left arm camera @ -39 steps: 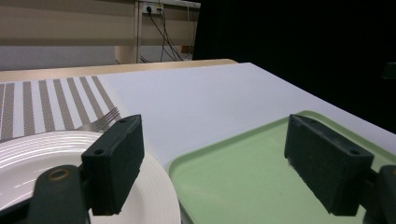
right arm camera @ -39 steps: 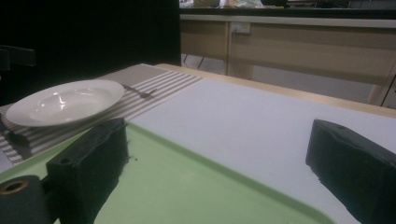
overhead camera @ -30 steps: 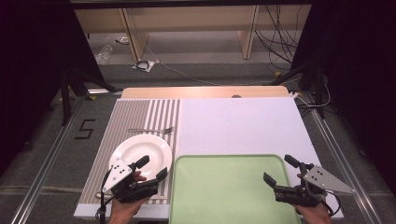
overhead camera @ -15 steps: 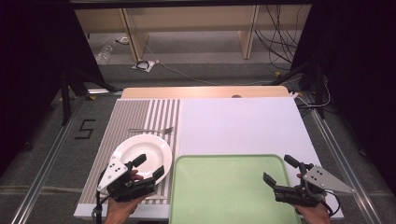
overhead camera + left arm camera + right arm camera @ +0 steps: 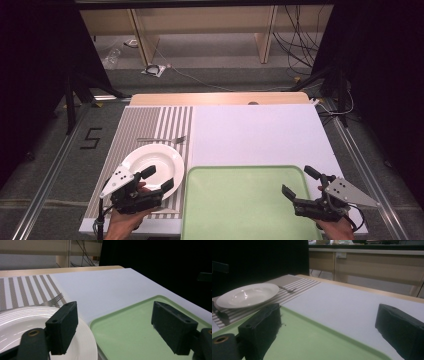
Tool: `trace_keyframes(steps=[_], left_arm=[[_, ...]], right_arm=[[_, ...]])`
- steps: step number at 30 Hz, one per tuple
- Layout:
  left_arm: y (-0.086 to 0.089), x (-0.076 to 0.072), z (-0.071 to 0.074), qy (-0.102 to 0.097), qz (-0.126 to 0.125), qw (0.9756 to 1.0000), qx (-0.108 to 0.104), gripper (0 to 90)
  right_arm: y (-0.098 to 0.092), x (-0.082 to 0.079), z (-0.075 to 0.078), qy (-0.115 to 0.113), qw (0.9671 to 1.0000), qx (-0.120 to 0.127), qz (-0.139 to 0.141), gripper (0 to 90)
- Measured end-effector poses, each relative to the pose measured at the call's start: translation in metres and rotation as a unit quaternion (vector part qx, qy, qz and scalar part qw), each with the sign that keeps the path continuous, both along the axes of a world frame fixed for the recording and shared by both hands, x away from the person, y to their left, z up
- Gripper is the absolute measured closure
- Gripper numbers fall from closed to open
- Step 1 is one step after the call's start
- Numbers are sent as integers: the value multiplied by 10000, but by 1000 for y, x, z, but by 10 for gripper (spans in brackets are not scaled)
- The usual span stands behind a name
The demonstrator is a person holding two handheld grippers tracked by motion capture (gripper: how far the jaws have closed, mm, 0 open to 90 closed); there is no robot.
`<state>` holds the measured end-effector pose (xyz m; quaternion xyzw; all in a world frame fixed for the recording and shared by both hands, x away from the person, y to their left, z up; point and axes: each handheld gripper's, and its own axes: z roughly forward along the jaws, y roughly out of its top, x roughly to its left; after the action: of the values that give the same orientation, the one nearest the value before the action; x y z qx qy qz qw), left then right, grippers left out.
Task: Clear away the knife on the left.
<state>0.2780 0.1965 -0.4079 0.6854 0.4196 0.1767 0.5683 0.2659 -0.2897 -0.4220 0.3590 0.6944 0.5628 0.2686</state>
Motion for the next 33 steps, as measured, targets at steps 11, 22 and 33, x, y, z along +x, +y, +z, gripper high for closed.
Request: trace_keyframes(steps=[11, 22, 33], left_arm=[[15, 1, 1, 182, -81, 9993, 301, 224], [31, -2, -8, 557, -167, 9964, 612, 228], [42, -5, -11, 926, -411, 9871, 1243, 238]], right_arm=[[0, 0, 1, -3, 10000, -3, 4, 74], [1, 0, 0, -9, 10000, 30, 34, 76], [2, 0, 0, 33, 10000, 25, 65, 77]])
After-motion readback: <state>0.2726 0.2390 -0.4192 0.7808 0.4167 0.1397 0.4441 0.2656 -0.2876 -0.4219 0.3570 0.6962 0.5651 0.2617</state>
